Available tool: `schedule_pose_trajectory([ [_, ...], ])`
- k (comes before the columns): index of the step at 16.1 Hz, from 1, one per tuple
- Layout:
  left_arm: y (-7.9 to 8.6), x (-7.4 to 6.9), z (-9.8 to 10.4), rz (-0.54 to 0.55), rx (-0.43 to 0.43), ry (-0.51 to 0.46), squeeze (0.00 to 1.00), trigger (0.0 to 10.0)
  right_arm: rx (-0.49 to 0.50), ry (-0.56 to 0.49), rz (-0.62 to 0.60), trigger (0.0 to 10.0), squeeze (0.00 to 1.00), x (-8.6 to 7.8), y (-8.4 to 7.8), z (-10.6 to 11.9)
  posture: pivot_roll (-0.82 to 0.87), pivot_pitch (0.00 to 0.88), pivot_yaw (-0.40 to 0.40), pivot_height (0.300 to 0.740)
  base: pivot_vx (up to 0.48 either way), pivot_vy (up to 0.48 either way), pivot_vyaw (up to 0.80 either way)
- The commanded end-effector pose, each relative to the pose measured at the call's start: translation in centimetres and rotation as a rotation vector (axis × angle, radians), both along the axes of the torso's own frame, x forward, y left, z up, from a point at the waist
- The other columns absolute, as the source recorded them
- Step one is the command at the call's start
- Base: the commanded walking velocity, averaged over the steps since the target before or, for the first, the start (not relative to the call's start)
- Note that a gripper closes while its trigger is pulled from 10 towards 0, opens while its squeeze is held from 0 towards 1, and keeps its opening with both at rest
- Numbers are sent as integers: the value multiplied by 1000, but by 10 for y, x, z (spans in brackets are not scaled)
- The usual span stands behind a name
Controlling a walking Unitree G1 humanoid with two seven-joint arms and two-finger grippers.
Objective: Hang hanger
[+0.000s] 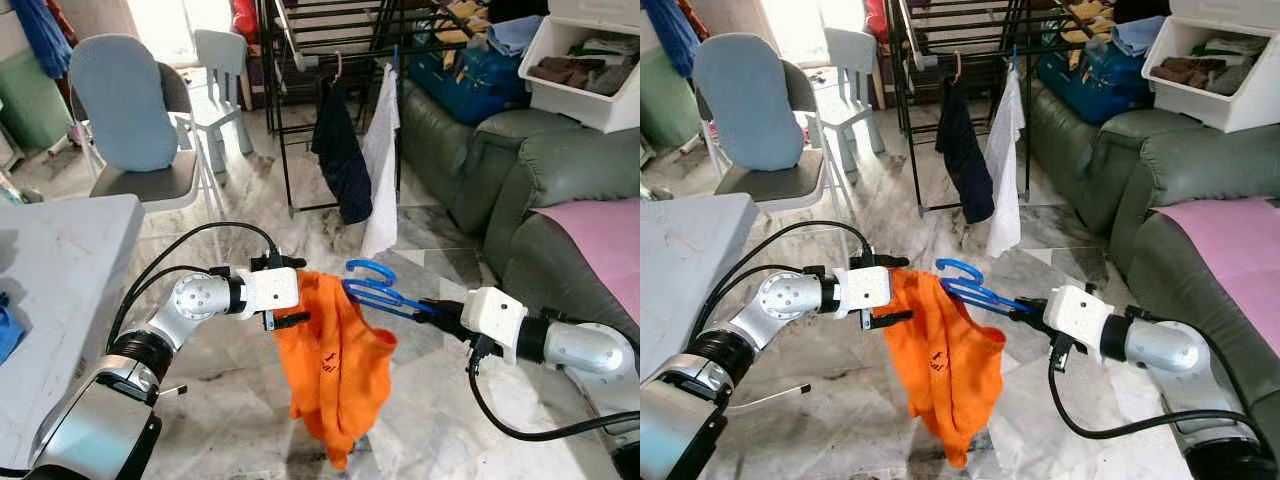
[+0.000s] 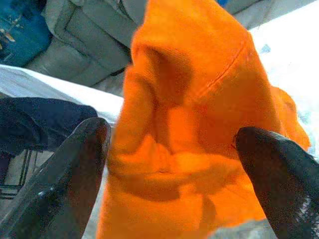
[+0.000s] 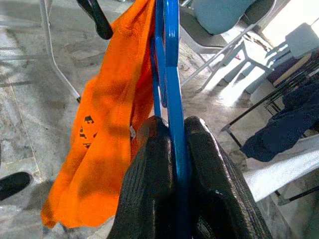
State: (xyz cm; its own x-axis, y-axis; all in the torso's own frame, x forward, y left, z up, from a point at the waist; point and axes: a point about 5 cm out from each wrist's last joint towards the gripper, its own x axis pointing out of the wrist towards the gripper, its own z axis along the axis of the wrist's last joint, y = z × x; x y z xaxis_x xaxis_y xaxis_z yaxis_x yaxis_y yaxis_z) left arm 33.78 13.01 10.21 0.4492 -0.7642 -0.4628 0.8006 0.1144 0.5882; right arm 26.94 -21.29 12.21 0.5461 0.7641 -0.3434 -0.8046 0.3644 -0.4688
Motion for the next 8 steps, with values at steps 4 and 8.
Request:
schedule_pose_trajectory([
  [4,4,4,2,3,30,28,0,118,-30,-53,32,10000,0,4,3,1,-221,0,42,740,0,0,0],
  [8,5,8,5,25,29,35,0,0,-38,-63,36,10000,0,5,3,1,-222,0,47,740,0,0,0],
])
